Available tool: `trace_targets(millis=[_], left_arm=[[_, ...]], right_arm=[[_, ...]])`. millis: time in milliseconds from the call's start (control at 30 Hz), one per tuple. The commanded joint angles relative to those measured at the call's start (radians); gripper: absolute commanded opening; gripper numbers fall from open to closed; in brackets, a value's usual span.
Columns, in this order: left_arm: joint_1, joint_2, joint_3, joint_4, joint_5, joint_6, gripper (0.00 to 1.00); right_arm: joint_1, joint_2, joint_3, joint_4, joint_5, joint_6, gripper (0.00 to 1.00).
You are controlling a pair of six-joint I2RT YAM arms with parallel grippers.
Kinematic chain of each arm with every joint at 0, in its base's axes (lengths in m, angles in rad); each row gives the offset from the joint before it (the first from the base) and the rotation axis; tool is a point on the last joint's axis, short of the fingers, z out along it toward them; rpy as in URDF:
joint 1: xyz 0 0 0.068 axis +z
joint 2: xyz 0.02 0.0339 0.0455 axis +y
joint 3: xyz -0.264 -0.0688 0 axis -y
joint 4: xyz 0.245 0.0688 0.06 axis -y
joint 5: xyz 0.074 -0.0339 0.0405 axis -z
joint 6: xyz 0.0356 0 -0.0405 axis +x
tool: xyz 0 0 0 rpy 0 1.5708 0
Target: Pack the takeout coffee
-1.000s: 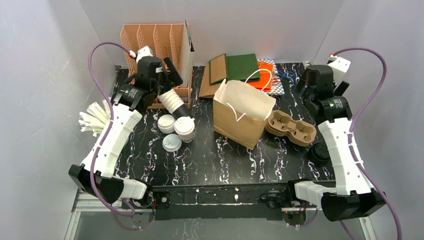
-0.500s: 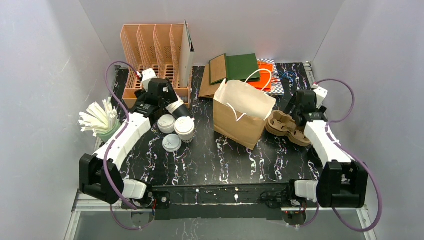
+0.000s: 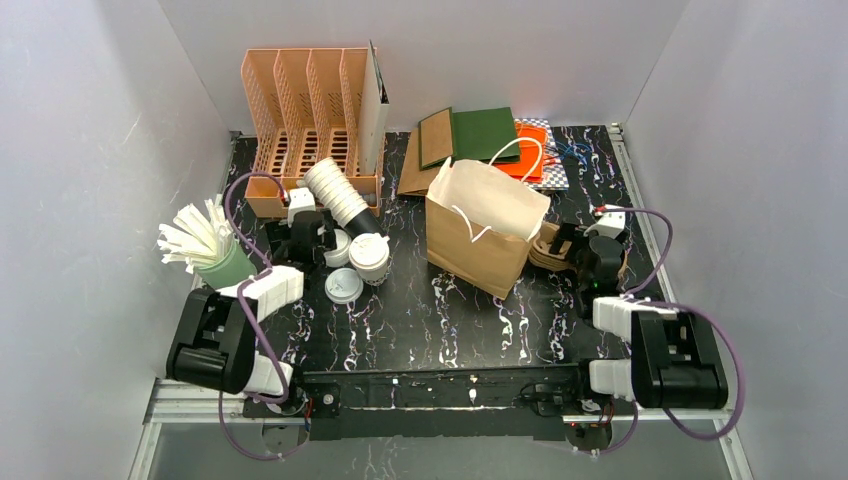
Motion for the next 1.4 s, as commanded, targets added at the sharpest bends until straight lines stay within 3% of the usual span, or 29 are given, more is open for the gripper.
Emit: trace_targets(millis=[0,67,200,333,400,500,600,633,1367], left_arm=[[0.006,0.069,-0.072,0.327,0.021,0.104,0.98],[0.009,0.108,-0.107,0.418,0.041,0.14,0.98],[0.037,0.159,-0.156,0.483,0.071,0.158,0.98],[0.04,0.243,-0.248,0.689,0.137,0.183,0.98],[0.046,0.261,-0.244,0.709,0.128,0.178,0.98],[0.074,0.248,-0.276,0.732,0.134,0.138,0.98],[0.103,0.312,-0.366,0.977,0.142,0.114,0.98],[0.103,0.285,-0.339,0.864,0.174,0.113,0.98],[0.104,0.294,-0.343,0.905,0.203,0.125,0.98]], right_arm=[[0.004,0.121,-0.025,0.203,-0.115,-0.034,0.98],[0.004,0.16,-0.021,0.267,-0.099,-0.046,0.98],[0.004,0.216,0.051,0.196,-0.103,-0.071,0.98],[0.003,0.358,-0.02,0.479,-0.059,-0.081,0.98],[0.007,0.339,-0.007,0.41,-0.053,-0.071,0.98],[0.007,0.355,-0.021,0.462,-0.058,-0.075,0.98],[0.007,0.349,-0.005,0.423,-0.057,-0.076,0.98],[0.007,0.35,-0.007,0.43,-0.057,-0.079,0.98],[0.007,0.352,-0.017,0.453,-0.017,-0.064,0.98]])
